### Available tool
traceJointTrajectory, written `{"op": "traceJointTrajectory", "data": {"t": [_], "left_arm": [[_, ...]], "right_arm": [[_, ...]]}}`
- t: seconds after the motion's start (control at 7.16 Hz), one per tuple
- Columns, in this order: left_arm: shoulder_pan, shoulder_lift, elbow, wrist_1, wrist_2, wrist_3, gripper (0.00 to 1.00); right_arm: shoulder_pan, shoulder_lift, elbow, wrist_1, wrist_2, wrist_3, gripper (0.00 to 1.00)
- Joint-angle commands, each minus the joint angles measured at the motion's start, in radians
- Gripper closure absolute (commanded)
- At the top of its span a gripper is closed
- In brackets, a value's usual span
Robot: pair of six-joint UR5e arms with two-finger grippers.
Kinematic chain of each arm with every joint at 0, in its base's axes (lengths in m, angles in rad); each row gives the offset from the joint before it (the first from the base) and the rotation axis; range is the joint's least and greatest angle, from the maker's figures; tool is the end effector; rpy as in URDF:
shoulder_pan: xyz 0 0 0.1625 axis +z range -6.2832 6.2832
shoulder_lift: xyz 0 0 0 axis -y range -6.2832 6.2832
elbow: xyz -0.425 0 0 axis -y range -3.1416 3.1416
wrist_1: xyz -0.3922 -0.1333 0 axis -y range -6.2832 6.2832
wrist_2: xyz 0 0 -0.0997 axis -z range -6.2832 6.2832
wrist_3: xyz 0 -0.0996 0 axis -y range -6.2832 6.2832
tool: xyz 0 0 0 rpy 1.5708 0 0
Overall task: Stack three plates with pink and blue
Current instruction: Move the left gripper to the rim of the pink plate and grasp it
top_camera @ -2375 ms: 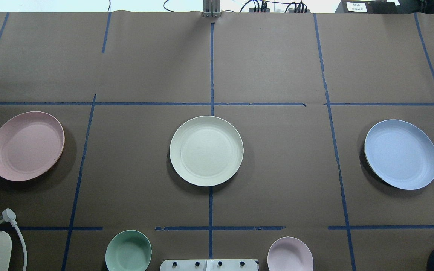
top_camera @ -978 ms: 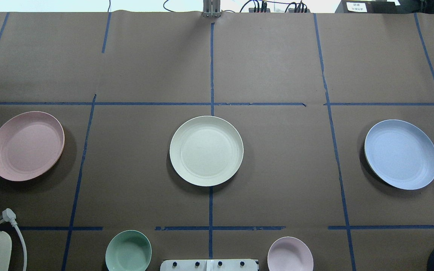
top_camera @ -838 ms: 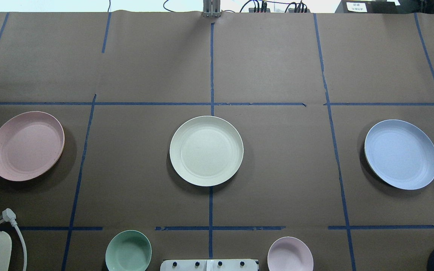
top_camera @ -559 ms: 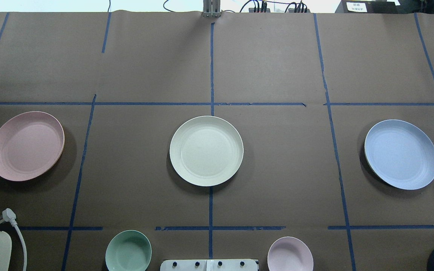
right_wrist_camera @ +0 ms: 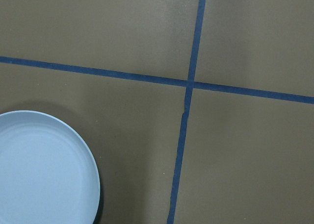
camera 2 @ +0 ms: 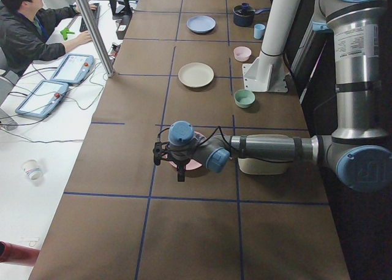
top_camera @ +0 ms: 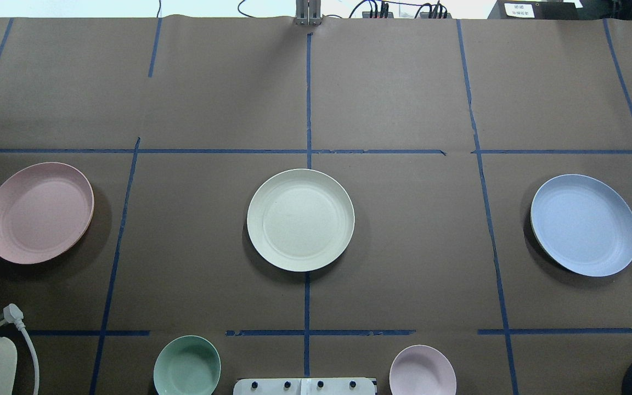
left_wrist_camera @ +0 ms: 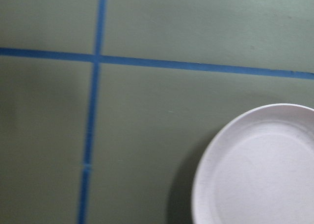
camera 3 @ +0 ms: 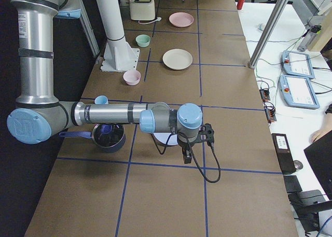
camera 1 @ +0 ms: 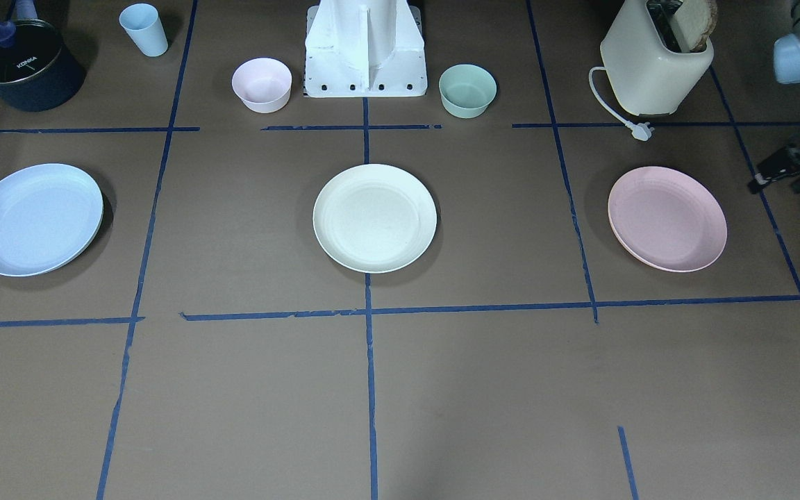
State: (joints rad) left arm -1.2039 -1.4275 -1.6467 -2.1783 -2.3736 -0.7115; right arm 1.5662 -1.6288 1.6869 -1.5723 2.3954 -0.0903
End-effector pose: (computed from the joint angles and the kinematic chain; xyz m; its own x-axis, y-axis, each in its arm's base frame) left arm 0.1045 -0.4438 0.6176 0.5915 -0.0725 -0.8030 0.1038 0.9945 -0.0134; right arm 0.0580 -0.4705 0.6259 0.6755 -0.1345 0.7250 0.0658 0.9903 0.1224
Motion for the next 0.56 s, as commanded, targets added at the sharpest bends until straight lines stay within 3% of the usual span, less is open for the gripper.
{"op": "traceJointTrajectory", "data": {"t": [0.0, 0.14, 0.42], "left_arm": [[0.126, -0.001, 0.059, -0.128, 0.113, -0.129, 0.00], [0.148, -0.007, 0.124, -0.214, 0.120, -0.167, 0.01], [0.199, -0.016, 0.148, -0.236, 0.122, -0.204, 0.01]], "right_arm": [[-0.002, 0.001, 0.001, -0.002, 0.001, 0.001, 0.00], [0.000, 0.001, 0.001, 0.000, 0.002, 0.001, 0.00], [0.000, 0.000, 0.002, 0.000, 0.005, 0.001, 0.00]]}}
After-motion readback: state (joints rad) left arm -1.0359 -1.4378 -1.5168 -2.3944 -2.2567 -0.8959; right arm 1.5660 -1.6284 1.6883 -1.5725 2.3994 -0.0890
